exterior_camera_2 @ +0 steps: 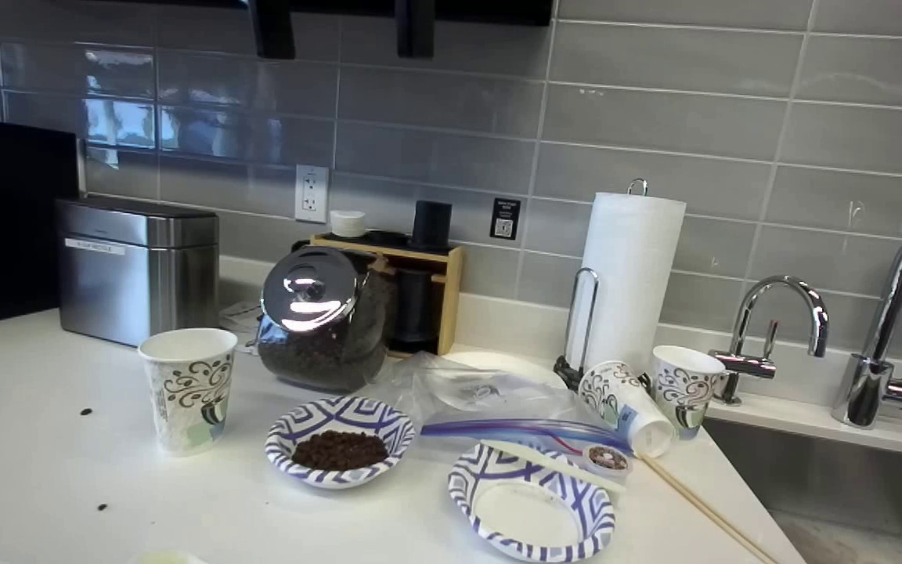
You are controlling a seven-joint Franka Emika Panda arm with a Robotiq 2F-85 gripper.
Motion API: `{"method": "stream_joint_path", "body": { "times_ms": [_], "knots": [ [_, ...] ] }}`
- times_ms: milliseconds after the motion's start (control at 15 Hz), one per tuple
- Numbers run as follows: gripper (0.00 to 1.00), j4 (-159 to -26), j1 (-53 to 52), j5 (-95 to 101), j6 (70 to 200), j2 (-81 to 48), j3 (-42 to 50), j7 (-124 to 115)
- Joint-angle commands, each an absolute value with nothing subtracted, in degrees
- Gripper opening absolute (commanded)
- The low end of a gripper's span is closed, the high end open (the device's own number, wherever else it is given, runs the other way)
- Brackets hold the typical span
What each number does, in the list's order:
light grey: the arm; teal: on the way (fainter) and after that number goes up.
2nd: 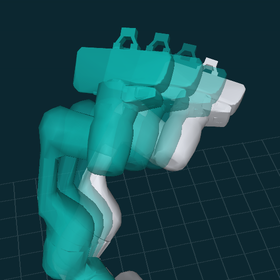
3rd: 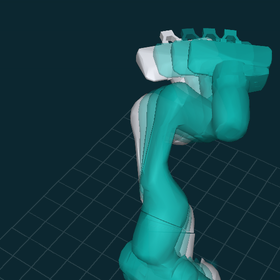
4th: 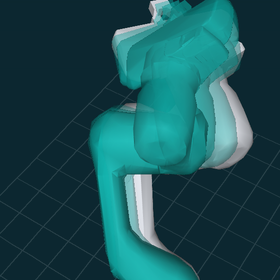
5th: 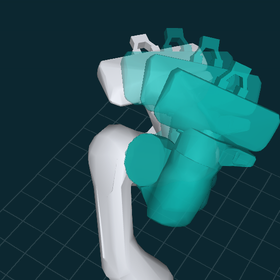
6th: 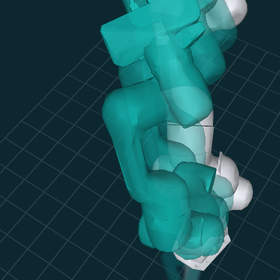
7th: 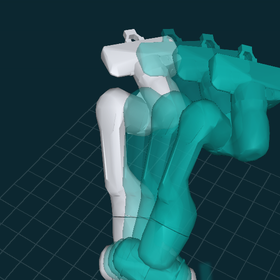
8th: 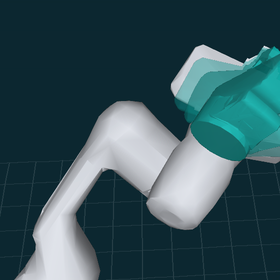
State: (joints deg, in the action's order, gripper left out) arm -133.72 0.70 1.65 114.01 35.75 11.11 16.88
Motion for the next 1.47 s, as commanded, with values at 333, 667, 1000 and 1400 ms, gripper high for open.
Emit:
{"method": "stream_joint_path", "body": {
  "times_ms": [333,667,1000,1400],
  "knots": [
    [1.0,-140.66,3.64,3.21,114.0,35.91,-0.14,-5.29],
    [1.0,-152.1,2.49,-5.83,129.03,38.43,1.45,-11.88],
    [1.0,-147.67,3.2,-2.75,125.53,35.67,0.11,-10.26],
    [1.0,-147.9,1.6,-3.91,124.42,33.06,0.36,-8.34]
  ]
}}
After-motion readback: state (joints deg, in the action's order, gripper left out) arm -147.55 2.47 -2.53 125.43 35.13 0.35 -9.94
